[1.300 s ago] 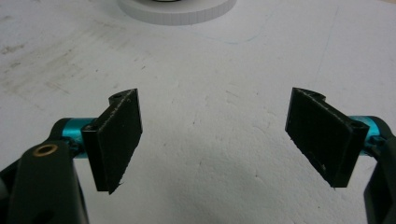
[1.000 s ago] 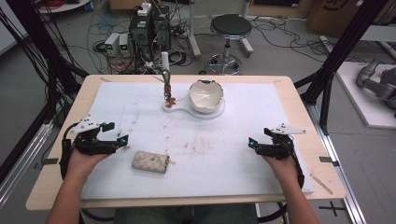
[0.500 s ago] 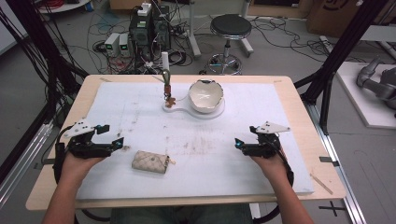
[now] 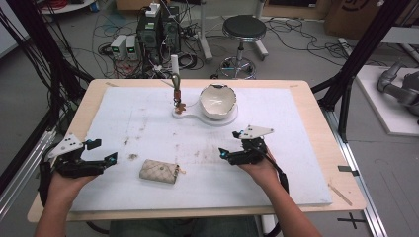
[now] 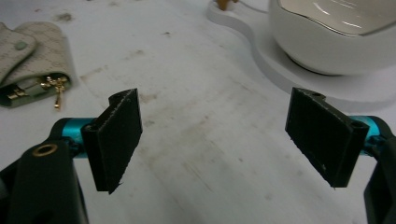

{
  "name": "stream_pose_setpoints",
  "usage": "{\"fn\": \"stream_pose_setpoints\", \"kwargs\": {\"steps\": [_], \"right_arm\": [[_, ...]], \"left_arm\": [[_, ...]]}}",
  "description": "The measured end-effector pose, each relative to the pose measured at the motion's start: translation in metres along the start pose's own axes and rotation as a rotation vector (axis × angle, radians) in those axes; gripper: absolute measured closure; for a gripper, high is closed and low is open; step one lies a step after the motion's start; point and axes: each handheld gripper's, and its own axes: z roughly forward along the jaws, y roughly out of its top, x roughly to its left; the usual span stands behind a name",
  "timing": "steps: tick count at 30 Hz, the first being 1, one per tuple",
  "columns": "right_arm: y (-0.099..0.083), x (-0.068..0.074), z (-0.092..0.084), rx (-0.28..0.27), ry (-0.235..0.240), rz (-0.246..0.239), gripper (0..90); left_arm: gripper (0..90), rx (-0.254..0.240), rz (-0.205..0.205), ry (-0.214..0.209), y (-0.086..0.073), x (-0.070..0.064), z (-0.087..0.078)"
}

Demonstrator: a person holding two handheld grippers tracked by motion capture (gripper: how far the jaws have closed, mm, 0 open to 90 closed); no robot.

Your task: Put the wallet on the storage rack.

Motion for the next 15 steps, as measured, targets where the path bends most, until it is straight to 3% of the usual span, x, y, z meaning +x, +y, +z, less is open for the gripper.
{"fn": "stream_pose_setpoints", "kwargs": {"steps": [15], "right_arm": [[0.027,0.040,0.042,0.013,0.147,-0.078,18.1]], "left_arm": [[17.8,0.015,0.001,0.014,-0.009,-0.001,-0.012]]}}
